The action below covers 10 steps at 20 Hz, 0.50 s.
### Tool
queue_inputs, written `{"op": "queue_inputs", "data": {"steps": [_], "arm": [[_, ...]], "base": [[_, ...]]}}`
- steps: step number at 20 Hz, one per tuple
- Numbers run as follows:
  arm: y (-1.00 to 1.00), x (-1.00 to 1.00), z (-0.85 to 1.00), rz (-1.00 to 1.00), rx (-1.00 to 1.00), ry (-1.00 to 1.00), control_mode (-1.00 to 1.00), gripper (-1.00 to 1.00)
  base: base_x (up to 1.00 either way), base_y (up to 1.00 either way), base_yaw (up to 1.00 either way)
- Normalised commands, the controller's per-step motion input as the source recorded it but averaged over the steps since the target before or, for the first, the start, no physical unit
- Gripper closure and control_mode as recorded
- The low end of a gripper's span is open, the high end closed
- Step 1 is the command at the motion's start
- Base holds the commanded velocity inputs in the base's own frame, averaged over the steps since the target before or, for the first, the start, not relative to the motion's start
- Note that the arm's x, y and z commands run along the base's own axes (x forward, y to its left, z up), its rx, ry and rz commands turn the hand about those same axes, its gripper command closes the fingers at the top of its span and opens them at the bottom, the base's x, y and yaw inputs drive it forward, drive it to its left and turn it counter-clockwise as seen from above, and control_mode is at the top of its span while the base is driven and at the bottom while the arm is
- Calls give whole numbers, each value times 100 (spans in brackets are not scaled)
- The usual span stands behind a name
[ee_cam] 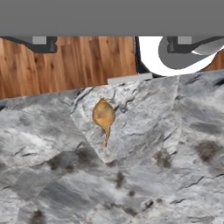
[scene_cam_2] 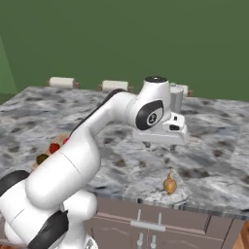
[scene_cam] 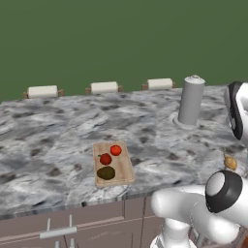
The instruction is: Place the avocado, onion, tomato, and bell pepper on the cutting board.
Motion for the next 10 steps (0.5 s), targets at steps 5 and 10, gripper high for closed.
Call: {"op": "queue_inputs", "data": {"steps": [5,10], "arm": [[-19,25,0,0,0,0,-100,-100],[-11,5,-1,0,0,0,-100,-100]], "base": [[0,0,0],[0,0,0]]}}
